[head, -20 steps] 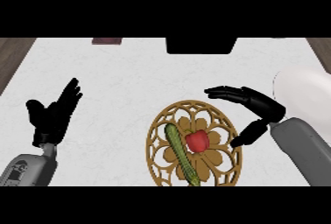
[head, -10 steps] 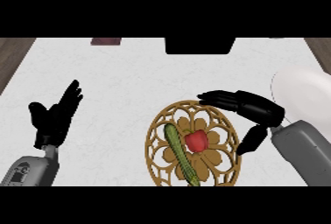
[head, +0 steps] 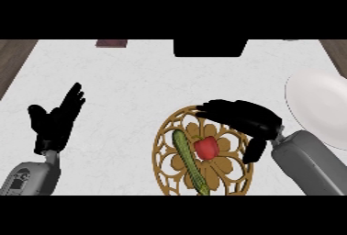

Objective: Pick the bell pepper from the placemat and place it in the plate

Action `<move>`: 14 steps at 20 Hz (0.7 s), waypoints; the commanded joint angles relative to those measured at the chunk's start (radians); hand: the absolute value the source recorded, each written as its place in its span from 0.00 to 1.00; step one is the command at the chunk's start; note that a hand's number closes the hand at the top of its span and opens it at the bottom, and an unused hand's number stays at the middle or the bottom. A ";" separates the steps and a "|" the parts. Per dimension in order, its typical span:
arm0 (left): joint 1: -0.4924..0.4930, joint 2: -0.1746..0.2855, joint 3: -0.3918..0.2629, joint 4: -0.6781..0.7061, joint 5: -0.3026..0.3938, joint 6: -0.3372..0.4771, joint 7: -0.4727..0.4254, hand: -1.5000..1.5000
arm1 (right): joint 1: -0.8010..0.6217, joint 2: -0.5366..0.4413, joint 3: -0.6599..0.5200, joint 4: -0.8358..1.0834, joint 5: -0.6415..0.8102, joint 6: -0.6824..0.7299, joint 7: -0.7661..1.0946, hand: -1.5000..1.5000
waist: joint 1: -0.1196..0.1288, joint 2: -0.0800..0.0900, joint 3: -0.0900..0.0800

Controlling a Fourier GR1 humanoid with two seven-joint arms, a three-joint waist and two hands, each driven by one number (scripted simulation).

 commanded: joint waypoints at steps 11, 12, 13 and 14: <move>0.039 -0.038 0.044 -0.059 -0.044 -0.034 0.023 0.50 | 0.029 0.156 0.023 -0.011 0.269 0.117 0.139 0.00 | 0.001 0.000 0.000; 0.000 -0.048 0.044 0.017 -0.065 -0.043 0.011 0.50 | -0.031 0.156 -0.031 0.038 0.266 0.142 0.096 0.00 | 0.001 0.001 0.000; -0.024 -0.043 0.040 -0.092 -0.055 -0.022 0.115 0.50 | 0.021 0.172 0.003 0.007 0.291 0.120 0.126 0.00 | 0.001 0.000 0.000; 0.055 -0.036 0.049 -0.098 -0.044 -0.063 0.055 0.50 | 0.009 0.179 -0.001 0.075 0.331 0.074 0.082 0.00 | 0.005 0.001 0.000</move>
